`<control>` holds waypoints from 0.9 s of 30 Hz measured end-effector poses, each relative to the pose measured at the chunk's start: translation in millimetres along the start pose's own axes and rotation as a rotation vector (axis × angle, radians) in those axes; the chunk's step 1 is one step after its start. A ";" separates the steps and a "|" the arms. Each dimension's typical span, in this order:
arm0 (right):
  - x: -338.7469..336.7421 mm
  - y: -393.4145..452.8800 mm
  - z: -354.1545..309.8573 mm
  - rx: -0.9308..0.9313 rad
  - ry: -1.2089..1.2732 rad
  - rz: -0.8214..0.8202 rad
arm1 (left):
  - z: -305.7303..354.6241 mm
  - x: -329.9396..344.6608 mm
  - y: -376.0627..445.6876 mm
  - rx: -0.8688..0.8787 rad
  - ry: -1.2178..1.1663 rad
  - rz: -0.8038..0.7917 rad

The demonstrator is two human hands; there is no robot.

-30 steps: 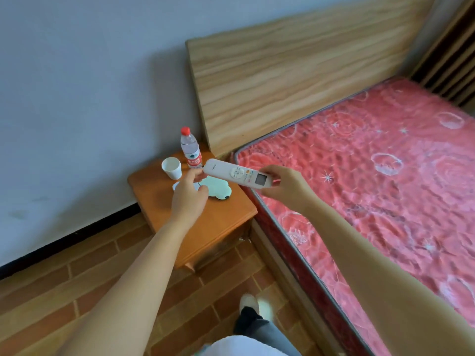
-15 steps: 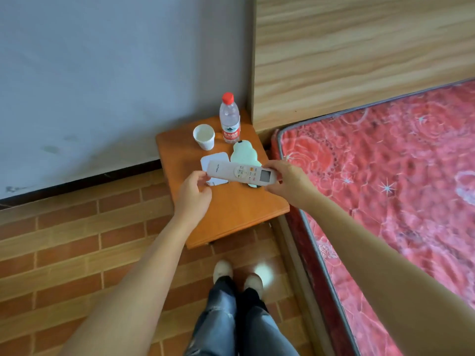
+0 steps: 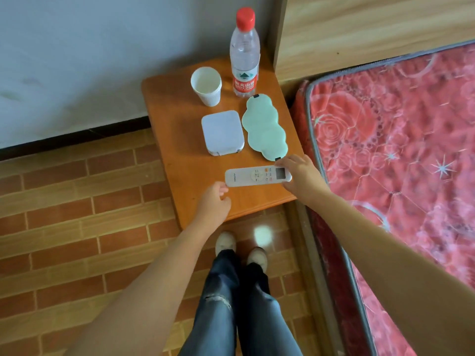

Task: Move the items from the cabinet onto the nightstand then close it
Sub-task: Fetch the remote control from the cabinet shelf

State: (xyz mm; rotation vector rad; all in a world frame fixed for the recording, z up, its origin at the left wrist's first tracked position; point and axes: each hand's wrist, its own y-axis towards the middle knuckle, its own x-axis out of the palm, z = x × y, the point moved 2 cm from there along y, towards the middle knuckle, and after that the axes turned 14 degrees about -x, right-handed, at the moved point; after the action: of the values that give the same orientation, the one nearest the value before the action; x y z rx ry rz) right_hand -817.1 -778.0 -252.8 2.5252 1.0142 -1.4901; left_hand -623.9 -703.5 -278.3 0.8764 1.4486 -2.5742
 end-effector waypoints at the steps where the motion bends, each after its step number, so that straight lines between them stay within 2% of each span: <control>1: 5.8 2.0 3.7 -0.001 -0.004 -0.002 | -3.4 4.0 4.8 -0.003 0.023 -0.004; 14: 57.5 24.3 31.4 0.038 -0.039 -0.049 | -23.8 30.4 46.1 0.018 0.168 0.046; 20: 63.7 23.8 30.5 0.077 -0.042 -0.040 | -26.3 33.1 45.6 0.054 0.243 0.096; 27: 62.9 20.9 28.6 0.088 -0.030 -0.030 | -26.3 30.5 43.1 0.074 0.312 0.076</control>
State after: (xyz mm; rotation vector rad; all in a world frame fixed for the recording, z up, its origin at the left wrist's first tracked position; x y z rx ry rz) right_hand -807.2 -772.0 -324.1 2.5482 1.0093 -1.6103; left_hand -624.0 -699.8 -337.1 1.3670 1.3599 -2.5358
